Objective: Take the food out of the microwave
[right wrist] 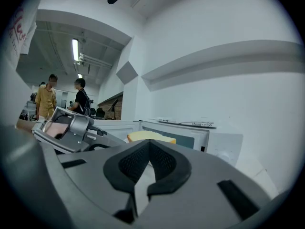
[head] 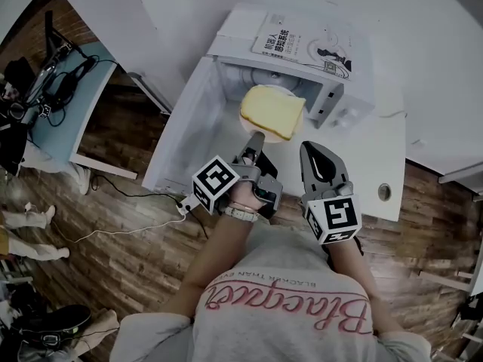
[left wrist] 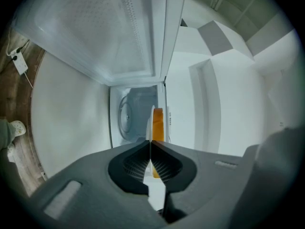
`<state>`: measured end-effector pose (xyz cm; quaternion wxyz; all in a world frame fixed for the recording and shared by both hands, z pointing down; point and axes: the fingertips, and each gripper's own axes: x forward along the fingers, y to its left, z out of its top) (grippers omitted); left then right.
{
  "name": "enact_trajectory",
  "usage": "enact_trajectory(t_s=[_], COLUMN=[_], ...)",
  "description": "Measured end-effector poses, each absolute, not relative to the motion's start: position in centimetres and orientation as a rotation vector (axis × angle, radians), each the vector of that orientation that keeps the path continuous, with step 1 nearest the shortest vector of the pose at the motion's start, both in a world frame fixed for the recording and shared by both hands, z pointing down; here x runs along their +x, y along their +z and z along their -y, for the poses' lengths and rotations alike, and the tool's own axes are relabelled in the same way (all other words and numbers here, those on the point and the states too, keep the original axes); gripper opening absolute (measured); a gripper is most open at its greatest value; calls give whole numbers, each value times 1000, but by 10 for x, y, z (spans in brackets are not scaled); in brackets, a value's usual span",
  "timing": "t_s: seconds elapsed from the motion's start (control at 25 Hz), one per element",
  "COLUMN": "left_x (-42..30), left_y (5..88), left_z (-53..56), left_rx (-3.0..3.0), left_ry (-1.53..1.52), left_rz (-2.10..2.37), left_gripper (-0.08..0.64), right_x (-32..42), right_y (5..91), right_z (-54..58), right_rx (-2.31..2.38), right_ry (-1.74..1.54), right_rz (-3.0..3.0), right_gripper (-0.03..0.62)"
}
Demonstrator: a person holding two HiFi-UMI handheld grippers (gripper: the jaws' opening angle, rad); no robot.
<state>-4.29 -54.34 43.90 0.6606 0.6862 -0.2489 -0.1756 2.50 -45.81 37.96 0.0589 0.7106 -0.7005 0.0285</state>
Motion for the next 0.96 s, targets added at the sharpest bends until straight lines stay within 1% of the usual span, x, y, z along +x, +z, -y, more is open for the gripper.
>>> enact_trajectory(t_s=[0.4, 0.96], left_x=[-45, -35], left_y=[424, 412], left_z=[537, 533], left_rx=[1576, 1639], left_ry=[-424, -435], left_rz=[572, 566], left_gripper=[14, 14], right_x=[33, 35], right_y=[381, 381], right_z=[459, 458], right_rx=[2171, 2147], right_ry=[127, 96], right_rz=[2131, 2137], right_gripper=[9, 9])
